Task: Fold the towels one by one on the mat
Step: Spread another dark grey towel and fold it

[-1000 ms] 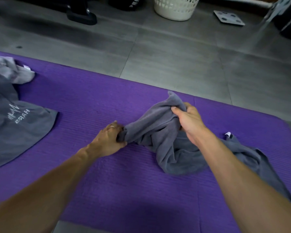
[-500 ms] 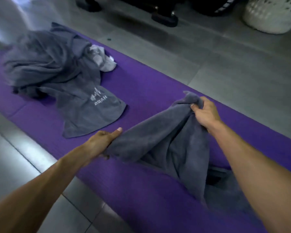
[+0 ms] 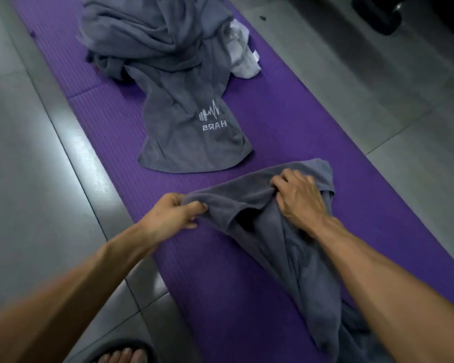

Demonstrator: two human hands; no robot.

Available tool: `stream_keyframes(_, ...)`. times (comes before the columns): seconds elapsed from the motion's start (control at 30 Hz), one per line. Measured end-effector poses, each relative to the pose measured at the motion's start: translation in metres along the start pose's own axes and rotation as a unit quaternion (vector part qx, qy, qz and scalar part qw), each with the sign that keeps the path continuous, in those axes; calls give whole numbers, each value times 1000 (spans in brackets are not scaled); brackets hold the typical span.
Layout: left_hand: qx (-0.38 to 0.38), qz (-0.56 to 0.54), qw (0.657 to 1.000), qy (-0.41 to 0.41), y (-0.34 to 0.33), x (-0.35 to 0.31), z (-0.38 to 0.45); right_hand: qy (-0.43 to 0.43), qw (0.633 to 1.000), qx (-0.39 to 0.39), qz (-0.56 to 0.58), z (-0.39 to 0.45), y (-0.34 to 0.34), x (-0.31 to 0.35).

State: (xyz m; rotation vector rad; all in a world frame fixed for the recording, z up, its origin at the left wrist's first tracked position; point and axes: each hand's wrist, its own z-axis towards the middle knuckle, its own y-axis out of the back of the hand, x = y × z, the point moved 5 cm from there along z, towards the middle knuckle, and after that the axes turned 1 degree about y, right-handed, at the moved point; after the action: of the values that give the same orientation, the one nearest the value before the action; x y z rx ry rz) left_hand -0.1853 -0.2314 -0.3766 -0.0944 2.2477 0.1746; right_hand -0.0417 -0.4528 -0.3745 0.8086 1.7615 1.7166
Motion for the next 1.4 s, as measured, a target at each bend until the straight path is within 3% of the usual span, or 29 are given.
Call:
stream_keyframes(0.03, -15, -71, 997, 32, 6, 1, -2, -9, 1000, -11, -1, 0, 3, -3)
stream_keyframes(0.1, -53, -73, 993, 73, 25, 9, -6, -11, 1000, 5, 12, -4, 2, -5)
stream_keyframes(0.2, -107, 172, 977, 64, 42, 21, -9, -11, 997, 48, 66, -13, 3, -6)
stream_keyframes(0.3, -220, 424, 868, -136, 20, -5, -13, -147, 983, -13, 114, -15, 22, -32)
stream_keyframes(0.37, -186, 467, 822, -268, -15, -24, -12, -321, 942, -43, 92, -19, 22, -67)
stream_keyframes(0.43, -81, 515, 794, -311, -49, -23, -2, -483, 864, 4, 143, -32, 9, -95)
stream_keyframes(0.47, -32, 544, 781, -307, -62, -17, 4, -522, 831, 28, 188, -36, 1, -102)
stream_keyframes(0.53, 34, 587, 764, -266, -75, -3, 13, -517, 821, 33, 241, -29, 0, -108)
stream_keyframes(0.67, 38, 612, 750, -248, -77, 6, 17, -394, 892, -40, 219, 28, 23, -117)
stream_keyframes(0.77, 43, 613, 751, -241, -77, 1, 16, -299, 921, 65, 241, 60, 14, -113)
stream_keyframes(0.83, 16, 612, 744, -267, -81, -10, 14, -285, 913, 107, 270, 52, 13, -110)
stream_keyframes(0.9, -10, 596, 737, -318, -93, -22, 11, -302, 897, 95, 308, 21, 19, -108)
stream_keyframes(1.03, 20, 552, 706, -443, -152, -43, -2, -331, 906, 85, 251, -95, 22, -111)
stream_keyframes(1.2, 173, 512, 600, -590, -250, -43, -47, -407, 879, 70, 238, -265, 26, -98)
stream_keyframes(1.3, 305, 585, 519, -544, -279, -19, -55, -432, 875, 57, 211, -334, 34, -79)
stream_keyframes(1.4, 324, 634, 462, -529, -281, -3, -47, -426, 876, 124, 186, -381, 31, -52)
